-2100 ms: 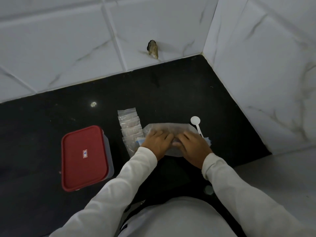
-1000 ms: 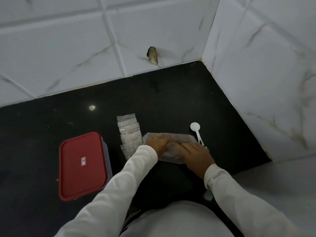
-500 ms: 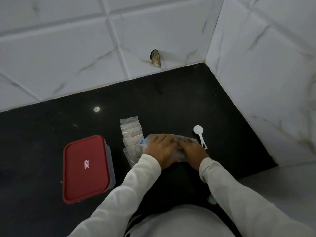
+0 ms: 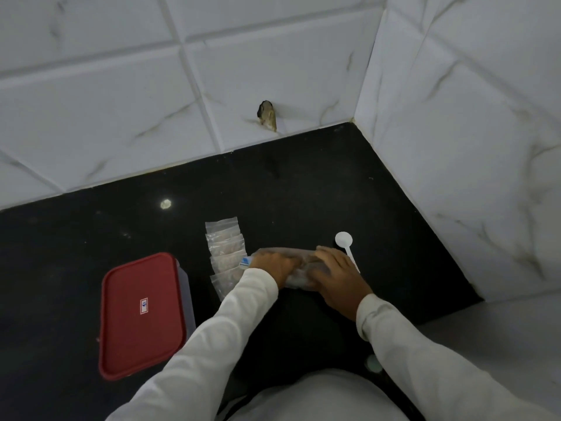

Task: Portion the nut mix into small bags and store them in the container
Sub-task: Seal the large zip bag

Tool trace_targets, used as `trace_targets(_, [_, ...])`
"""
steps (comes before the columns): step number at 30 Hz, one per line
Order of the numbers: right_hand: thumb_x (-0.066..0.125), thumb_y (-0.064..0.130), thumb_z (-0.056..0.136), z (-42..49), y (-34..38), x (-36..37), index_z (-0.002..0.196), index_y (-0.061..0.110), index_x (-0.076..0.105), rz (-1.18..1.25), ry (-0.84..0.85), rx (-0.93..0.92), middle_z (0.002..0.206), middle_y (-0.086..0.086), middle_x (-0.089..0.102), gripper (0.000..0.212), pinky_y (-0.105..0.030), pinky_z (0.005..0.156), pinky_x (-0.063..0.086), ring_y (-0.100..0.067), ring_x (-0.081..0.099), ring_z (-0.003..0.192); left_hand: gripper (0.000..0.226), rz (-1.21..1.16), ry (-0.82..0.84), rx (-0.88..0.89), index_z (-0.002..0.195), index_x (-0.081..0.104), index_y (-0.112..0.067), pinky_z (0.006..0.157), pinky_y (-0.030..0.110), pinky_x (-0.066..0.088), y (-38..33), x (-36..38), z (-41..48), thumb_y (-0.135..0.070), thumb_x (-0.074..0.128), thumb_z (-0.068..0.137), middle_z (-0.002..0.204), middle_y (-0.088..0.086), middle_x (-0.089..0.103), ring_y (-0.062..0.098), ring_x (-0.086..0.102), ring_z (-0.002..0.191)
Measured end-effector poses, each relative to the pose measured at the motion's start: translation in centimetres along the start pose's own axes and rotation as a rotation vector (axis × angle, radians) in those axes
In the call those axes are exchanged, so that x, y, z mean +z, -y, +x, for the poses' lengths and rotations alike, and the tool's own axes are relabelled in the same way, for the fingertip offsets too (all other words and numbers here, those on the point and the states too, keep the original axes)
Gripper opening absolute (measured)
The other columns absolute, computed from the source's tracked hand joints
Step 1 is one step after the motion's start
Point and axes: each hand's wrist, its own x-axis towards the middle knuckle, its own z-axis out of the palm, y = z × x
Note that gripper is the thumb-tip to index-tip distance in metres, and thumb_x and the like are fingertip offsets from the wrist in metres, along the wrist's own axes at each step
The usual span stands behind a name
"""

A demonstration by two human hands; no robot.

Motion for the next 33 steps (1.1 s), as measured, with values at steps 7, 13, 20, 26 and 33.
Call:
trace_targets(7, [0.073,0.018,0.079,2.5,-0.9,0.5,0.122,0.003,0.059,-0.015,0.218,0.110,0.132,-0.016,0.054,0.048,-0.041,0.105,0.040,-0.034,0.053,0.121,0.063,-0.035,-0.475,-0.017,0.138,0.039,-0.024,0.110,0.044,0.031,1.7,0.5,0.1,-0.042,0.067,0.085,0.145,0.005,0.039,0.028,0.036,0.135])
trace_targets(13, [0.062,0.069,0.074,3.9,-1.8,-1.2,0.152,0.018,0.017,0.065,0.341,0.233,0.145,-0.001,0.039,0.104,-0.036,0.107,0.034,-0.021,0.037,0.130,0.051,0.014,-0.126,-0.077,0.133,0.048,-0.023,0.095,0.044,0.043,1.8,-2.9,1.5,-0.052,0.056,0.092,0.132,0.004,0.055,0.028,0.053,0.122])
trace_targets(20, [0.062,0.055,0.082,4.1,-1.0,-2.9,0.129,0.019,0.046,0.203,0.266,0.348,0.121,-0.001,0.048,0.061,-0.036,0.090,0.047,-0.020,0.052,0.109,0.027,0.245,-0.252,-0.009,0.123,0.057,-0.034,0.098,0.045,0.039,1.0,-6.6,1.7,-0.038,0.047,0.098,0.126,0.000,0.059,0.026,0.054,0.119])
trace_targets(26, [0.060,0.055,0.081,3.1,1.3,-1.3,0.119,0.023,0.051,0.512,0.112,0.683,0.111,0.002,0.054,0.050,-0.039,0.089,0.050,-0.018,0.057,0.101,0.062,-0.418,-1.038,-0.102,0.144,0.044,-0.027,0.115,0.039,0.029,-1.6,-1.2,-0.7,-0.027,0.069,0.087,0.156,0.003,0.026,0.024,0.024,0.145])
trace_targets(33, [0.059,0.038,0.091,2.2,2.4,0.3,0.152,0.029,0.012,0.516,0.053,0.656,0.136,-0.001,0.039,0.077,-0.029,0.097,0.041,-0.018,0.046,0.123,0.061,-0.815,-0.774,-0.033,0.155,0.020,-0.030,0.118,0.036,0.029,-3.8,5.3,0.3,-0.034,0.046,0.100,0.164,-0.010,-0.005,0.011,0.003,0.151])
